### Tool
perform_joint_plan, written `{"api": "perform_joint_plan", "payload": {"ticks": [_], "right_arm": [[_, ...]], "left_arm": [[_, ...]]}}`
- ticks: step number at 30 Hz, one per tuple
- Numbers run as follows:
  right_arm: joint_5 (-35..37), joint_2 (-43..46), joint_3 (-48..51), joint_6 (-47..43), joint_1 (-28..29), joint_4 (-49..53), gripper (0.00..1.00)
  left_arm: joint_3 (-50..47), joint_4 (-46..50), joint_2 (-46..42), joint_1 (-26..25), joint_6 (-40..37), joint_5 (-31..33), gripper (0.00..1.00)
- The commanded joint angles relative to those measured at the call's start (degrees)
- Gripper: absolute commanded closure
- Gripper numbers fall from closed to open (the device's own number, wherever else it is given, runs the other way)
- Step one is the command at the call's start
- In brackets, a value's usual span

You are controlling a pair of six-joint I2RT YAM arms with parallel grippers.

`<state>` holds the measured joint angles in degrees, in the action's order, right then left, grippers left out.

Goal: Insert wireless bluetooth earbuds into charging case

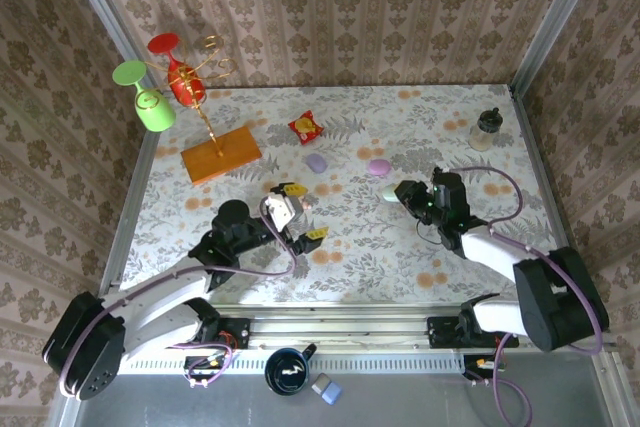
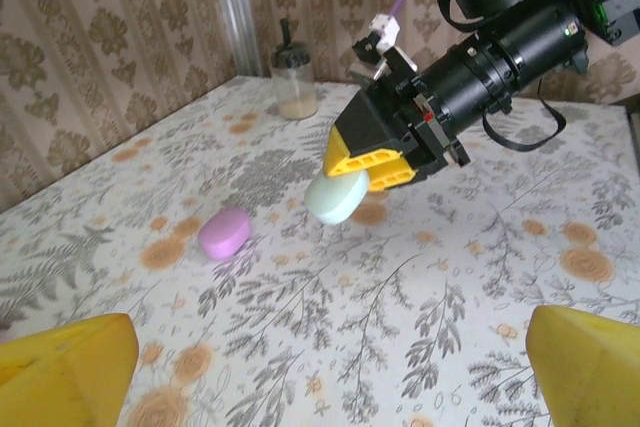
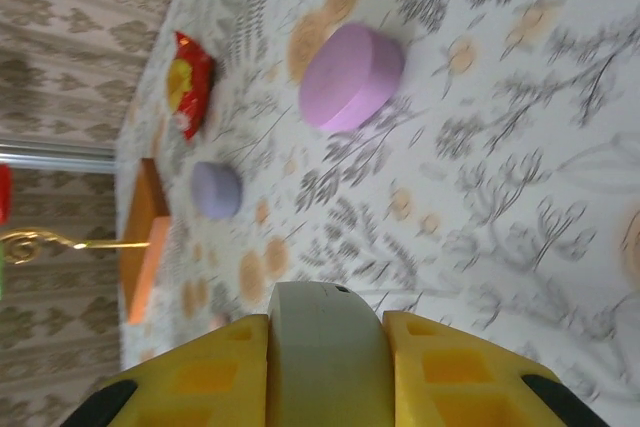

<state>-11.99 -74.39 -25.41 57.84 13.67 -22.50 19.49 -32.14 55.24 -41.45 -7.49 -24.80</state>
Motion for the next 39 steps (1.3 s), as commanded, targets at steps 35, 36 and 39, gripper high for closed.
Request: {"api": "perform_joint_plan", "payload": {"ticks": [35,36,39], "right_arm": [[7.86,4.73,-11.65,-22.98,-0.08,22.29,0.31],[7.53,5.63,-11.44,-23.20,-0.03,22.88,0.31],[7.07,7.30,-11.07,-23.79,-0.01,24.21,0.31]], "left_arm": [[27.17,65.93,6.63,12.38,9.22,32.73,0.00],[28.48,68.73,7.17,12.36,8.49,34.48,0.01],[29.32,71.43,8.26,12.49,6.70,38.82,0.07]]}}
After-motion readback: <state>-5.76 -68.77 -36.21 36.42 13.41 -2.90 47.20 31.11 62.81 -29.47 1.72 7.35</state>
